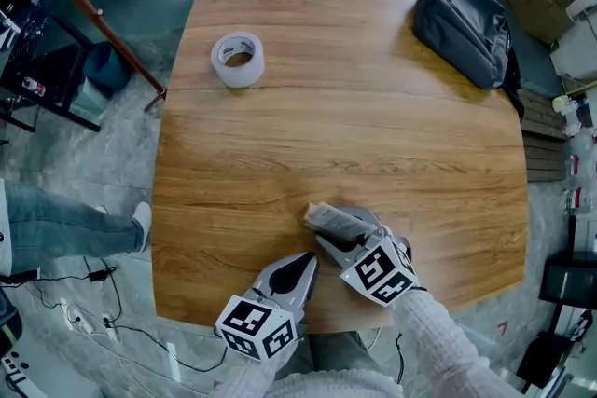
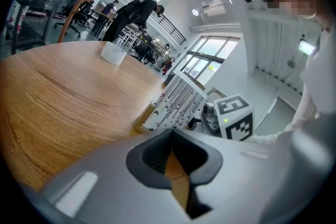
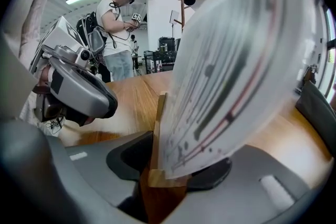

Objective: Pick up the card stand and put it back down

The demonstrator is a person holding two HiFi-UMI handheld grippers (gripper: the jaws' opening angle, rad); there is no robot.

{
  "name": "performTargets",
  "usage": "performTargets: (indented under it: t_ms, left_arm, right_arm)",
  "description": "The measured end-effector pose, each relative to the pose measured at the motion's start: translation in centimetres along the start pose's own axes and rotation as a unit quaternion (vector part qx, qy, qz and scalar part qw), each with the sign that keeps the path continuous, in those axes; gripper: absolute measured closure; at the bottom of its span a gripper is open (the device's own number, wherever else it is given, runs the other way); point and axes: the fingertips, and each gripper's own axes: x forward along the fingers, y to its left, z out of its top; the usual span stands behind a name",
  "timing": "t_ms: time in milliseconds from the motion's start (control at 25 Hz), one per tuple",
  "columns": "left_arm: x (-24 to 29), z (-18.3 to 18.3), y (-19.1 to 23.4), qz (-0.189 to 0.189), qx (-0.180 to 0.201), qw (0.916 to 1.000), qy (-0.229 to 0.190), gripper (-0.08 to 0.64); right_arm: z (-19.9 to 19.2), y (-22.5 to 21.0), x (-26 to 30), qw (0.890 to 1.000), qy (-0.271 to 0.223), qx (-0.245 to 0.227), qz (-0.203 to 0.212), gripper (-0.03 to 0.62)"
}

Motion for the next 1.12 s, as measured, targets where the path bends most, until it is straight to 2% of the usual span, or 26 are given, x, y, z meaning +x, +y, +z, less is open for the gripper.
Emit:
performTargets:
  t_ms: [280, 720, 880, 1120]
  left_arm:
    - [-0.6, 0.4, -0.1, 0.005, 0.006, 1.0000, -0.004, 0.552]
    - [-2.4, 4.6, -2.4, 0.002, 0.048, 0.9984, -0.029, 0.552]
    - [-3.4, 7.0, -4.0, 0.001, 0.083, 0.9958, -0.037, 0.552]
    - [-5.2, 10.7, -5.8, 0.001, 0.123, 0.9898, -0.072, 0.552]
  right_arm:
    - [0.6, 0.0, -0.9, 1.000, -0.015, 0.011, -0.002, 0.413]
    - [5.3, -0.7, -6.8, 0.998, -0.051, 0.030, -0.036, 0.411]
    - [7.3, -1.1, -9.3, 0.996, -0.067, 0.034, -0.052, 0.411]
    - [10.8, -0.7, -12.4, 0.993, -0.097, 0.029, -0.062, 0.411]
